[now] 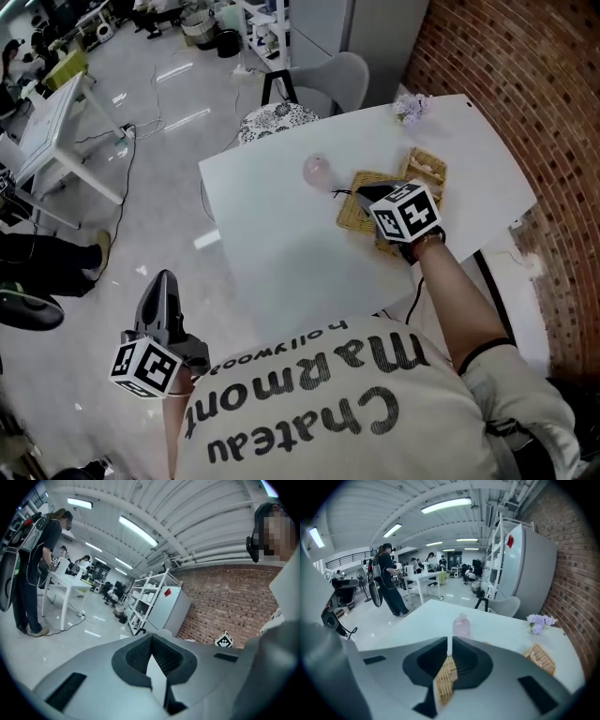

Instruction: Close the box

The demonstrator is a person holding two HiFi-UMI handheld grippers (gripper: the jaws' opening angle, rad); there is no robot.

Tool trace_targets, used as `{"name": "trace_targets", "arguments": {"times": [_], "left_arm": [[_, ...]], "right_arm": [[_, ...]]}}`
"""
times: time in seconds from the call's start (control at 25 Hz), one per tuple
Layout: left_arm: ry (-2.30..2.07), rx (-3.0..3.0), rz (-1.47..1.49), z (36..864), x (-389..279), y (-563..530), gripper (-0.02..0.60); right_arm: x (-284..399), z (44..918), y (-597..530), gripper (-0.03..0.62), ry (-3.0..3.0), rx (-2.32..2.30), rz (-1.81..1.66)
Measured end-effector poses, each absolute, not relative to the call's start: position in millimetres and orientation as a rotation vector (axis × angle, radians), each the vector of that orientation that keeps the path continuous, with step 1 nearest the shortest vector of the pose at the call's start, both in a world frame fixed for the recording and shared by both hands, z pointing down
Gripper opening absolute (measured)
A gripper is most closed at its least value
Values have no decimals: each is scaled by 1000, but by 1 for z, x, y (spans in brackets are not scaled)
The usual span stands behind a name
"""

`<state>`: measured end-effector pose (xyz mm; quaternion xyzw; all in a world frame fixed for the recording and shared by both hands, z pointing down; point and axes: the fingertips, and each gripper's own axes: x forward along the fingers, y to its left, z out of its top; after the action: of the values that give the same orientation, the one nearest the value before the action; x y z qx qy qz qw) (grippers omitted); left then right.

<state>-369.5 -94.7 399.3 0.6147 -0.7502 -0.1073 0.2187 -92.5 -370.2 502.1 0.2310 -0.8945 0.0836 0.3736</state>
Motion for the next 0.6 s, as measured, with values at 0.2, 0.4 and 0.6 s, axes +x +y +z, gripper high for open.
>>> {"name": "trace_targets", "arguments": {"times": [0.2, 0.4, 0.6], "left_arm": [[-2145, 1600, -320, 408, -380, -87, 0], [-2176, 1529, -329, 417, -384, -85, 0], [-2190, 1478, -327, 428, -386, -86, 0]], "right_arm": [[-105, 533, -398, 97, -2197, 461, 200], [-117, 560, -414, 123, -2065, 351, 165], [-127, 592, -422, 123, -1908, 227, 155]]}}
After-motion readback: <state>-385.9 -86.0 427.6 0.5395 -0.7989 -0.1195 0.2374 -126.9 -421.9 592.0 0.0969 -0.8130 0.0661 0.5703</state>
